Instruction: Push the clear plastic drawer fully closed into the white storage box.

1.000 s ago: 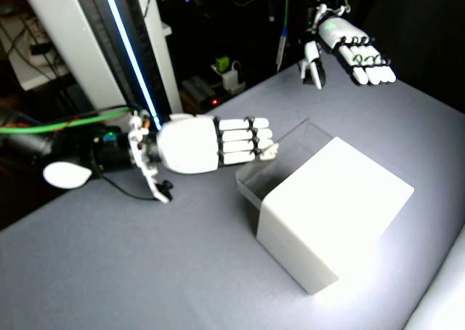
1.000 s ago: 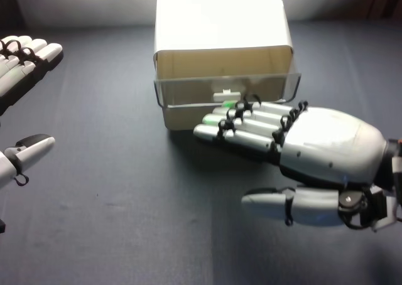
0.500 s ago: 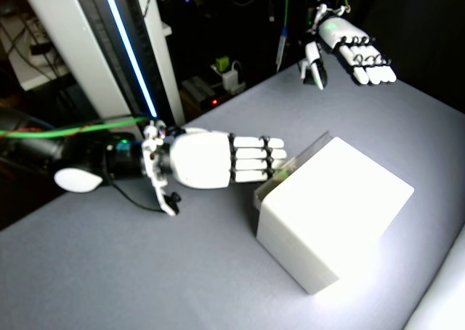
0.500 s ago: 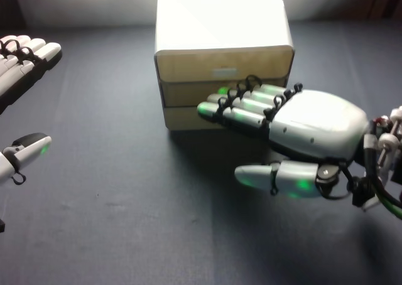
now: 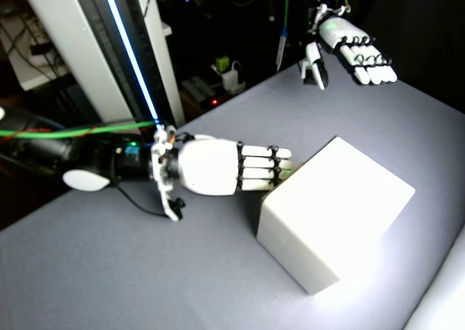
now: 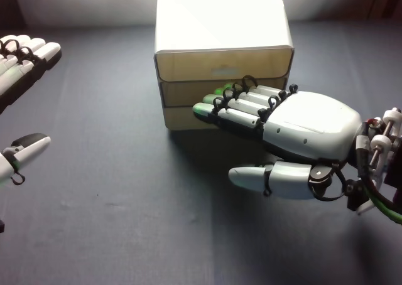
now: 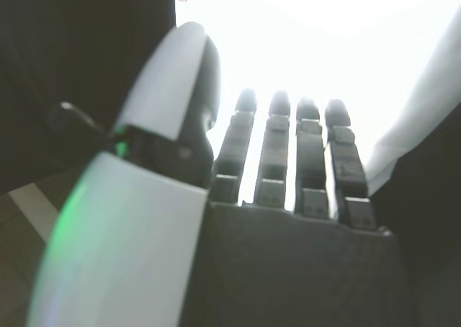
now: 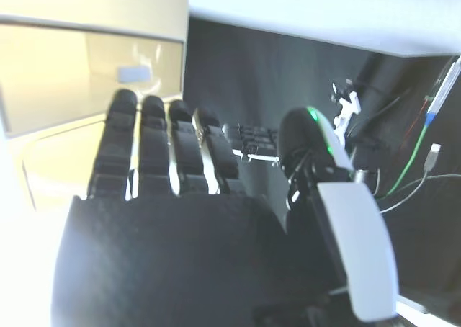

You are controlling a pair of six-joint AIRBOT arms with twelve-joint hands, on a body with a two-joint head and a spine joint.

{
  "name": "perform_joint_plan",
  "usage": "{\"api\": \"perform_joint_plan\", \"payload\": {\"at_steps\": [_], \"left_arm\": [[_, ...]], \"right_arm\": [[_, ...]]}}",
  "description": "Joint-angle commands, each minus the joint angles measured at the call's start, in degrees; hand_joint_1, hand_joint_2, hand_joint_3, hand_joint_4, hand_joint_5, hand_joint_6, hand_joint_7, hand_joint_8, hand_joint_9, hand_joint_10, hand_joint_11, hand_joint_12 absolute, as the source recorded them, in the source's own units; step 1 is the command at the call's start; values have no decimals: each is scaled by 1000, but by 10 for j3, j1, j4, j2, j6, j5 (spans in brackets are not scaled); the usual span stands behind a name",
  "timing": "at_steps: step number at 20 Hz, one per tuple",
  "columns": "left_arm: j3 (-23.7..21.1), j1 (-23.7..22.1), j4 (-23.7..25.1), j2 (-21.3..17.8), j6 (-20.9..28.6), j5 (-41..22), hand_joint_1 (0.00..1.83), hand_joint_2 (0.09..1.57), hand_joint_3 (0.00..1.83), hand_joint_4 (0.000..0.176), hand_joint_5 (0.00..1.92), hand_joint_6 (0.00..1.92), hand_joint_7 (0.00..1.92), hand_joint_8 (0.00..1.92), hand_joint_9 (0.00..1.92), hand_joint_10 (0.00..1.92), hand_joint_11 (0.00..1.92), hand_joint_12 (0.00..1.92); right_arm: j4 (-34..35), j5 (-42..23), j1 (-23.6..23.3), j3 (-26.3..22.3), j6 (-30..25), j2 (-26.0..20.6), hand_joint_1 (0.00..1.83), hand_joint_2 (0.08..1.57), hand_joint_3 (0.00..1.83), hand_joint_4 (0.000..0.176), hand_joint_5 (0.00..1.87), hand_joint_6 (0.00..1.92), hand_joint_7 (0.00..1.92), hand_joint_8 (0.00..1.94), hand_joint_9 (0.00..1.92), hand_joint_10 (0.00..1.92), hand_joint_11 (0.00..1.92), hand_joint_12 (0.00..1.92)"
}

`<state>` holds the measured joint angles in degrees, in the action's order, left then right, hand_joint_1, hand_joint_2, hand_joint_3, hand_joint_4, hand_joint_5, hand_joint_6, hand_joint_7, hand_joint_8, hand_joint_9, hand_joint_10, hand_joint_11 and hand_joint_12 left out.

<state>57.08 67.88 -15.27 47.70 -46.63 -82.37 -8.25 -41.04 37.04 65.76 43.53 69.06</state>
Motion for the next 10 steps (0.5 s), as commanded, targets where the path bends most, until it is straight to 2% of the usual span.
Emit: {"api": "perform_joint_plan", "payload": {"at_steps": [1, 2, 4, 5, 6, 7, 8, 10], "left_arm": [[-1, -1, -9, -3, 1, -77, 632, 1404, 1, 6, 0, 0, 0, 0, 0, 0, 0, 0], [-1, 1, -10, -3, 1, -78, 629, 1404, 2, 5, 0, 0, 0, 0, 0, 0, 0, 0], [-2, 4, -12, -4, 1, -81, 629, 1403, 1, 10, 0, 0, 0, 0, 0, 0, 0, 0], [-2, 4, -13, -4, 1, -82, 610, 1409, 3, 17, 0, 0, 0, 0, 0, 0, 0, 0], [-3, 5, -13, -4, 1, -84, 611, 1413, 5, 10, 0, 0, 0, 0, 0, 0, 0, 0], [-3, 6, -13, -4, 1, -85, 611, 1413, 5, 10, 0, 0, 0, 0, 0, 0, 0, 0], [-4, 6, -13, -4, 1, -86, 661, 1405, 0, 10, 0, 0, 0, 0, 0, 0, 0, 0], [-5, 11, -15, -4, 1, -93, 651, 1406, 0, 9, 0, 0, 0, 0, 0, 0, 0, 0]], "right_arm": [[-15, -85, -4, -7, -20, -6, 292, 1429, 0, 0, 32, 7, 19, 2, 90, 24, 0, 684], [-26, -90, -2, -13, -28, -9, 284, 1422, 0, 0, 47, 10, 30, 4, 113, 27, 0, 751], [-54, -98, 2, -28, -47, -23, 247, 1435, 1, 0, 25, 5, 8, 0, 98, 14, 0, 689], [-61, -102, 5, -32, -54, -28, 187, 1453, 5, 0, 2, 5, 4, 0, 79, 2, 0, 509], [-70, -111, 11, -38, -65, -37, 156, 1452, 3, 0, 0, 0, 8, 1, 72, 1, 0, 439], [-73, -127, 23, -47, -75, -51, 156, 1452, 3, 0, 0, 0, 8, 1, 72, 1, 0, 439], [-73, -140, 31, -54, -78, -60, 182, 1435, 0, 0, 15, 5, 32, 5, 112, 13, 0, 616], [-57, -184, 57, -73, -79, -90, 220, 1429, 0, 0, 26, 5, 48, 5, 86, 5, 0, 581]]}}
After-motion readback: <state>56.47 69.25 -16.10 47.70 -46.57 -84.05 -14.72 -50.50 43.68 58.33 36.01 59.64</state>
